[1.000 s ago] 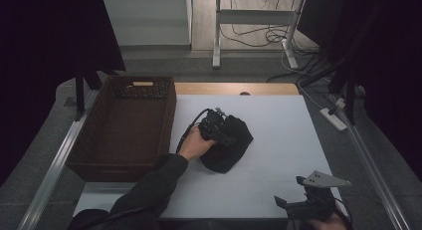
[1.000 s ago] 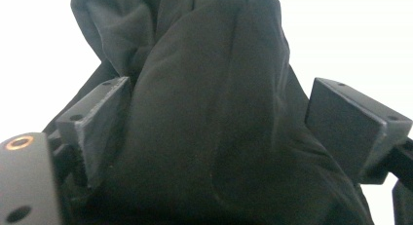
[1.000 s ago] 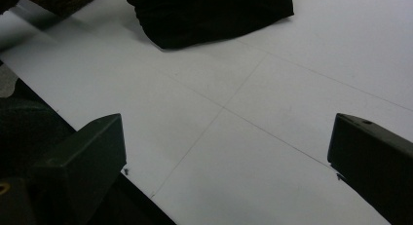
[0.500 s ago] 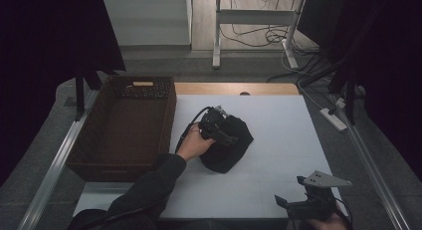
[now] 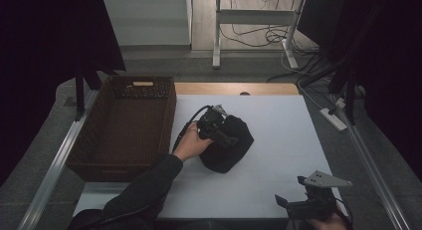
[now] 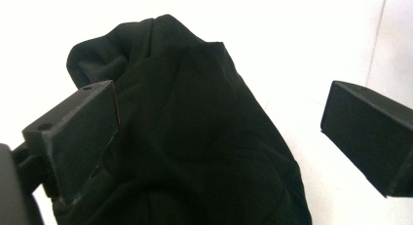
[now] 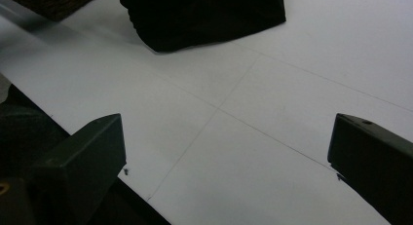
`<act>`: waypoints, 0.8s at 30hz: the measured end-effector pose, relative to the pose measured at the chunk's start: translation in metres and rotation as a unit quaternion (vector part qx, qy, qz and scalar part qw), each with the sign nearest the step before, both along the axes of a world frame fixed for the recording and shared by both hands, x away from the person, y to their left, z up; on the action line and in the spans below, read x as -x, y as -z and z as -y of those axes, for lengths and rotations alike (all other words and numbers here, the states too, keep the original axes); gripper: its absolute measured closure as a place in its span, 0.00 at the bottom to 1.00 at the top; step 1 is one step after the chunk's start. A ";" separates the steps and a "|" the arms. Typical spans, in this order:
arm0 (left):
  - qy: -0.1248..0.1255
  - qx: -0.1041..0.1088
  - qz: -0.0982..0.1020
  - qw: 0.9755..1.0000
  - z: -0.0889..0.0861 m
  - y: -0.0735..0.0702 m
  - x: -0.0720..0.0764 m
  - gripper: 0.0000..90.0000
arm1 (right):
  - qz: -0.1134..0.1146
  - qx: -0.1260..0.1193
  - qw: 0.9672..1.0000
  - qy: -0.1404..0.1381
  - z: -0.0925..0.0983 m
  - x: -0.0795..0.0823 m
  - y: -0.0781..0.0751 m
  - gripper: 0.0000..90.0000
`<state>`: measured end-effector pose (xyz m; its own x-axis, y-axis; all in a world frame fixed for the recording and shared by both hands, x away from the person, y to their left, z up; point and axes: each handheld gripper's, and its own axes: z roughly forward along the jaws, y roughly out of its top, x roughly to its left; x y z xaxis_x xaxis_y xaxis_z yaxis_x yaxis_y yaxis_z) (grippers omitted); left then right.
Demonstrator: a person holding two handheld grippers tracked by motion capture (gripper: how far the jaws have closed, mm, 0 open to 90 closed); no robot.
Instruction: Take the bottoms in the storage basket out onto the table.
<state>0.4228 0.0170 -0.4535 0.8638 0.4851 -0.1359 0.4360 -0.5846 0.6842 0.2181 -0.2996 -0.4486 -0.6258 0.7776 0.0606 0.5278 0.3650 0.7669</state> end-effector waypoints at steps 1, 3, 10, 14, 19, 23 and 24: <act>0.001 0.002 0.000 1.000 -0.001 -0.001 0.001 0.02 | 0.000 -0.001 1.000 0.000 0.000 0.000 0.000 0.01; 0.003 0.004 0.000 1.000 -0.003 -0.003 0.002 0.02 | 0.000 -0.003 1.000 0.000 0.001 0.000 0.000 0.01; 0.008 0.012 0.002 1.000 -0.009 -0.009 0.005 0.01 | -0.001 -0.009 1.000 0.000 0.001 0.000 0.000 0.01; 0.012 0.032 -0.004 0.999 -0.014 -0.011 0.006 0.01 | -0.001 -0.007 1.000 -0.001 0.001 0.000 0.000 0.01; 0.013 0.031 0.000 0.999 -0.019 -0.013 0.008 0.00 | -0.001 -0.005 1.000 -0.002 0.000 0.000 0.000 0.01; 0.012 0.036 0.002 0.999 -0.022 -0.016 0.010 0.00 | -0.002 -0.003 1.000 -0.003 0.000 0.000 0.000 0.01; 0.012 0.038 0.001 0.999 -0.023 -0.016 0.011 0.00 | -0.002 -0.003 1.000 -0.003 0.000 0.000 0.000 0.01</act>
<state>0.4117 0.0400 -0.4374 0.8755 0.4525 -0.1693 0.4207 -0.5419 0.7276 0.2185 -0.2999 -0.4486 -0.6299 0.7737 0.0681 0.5286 0.3628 0.7675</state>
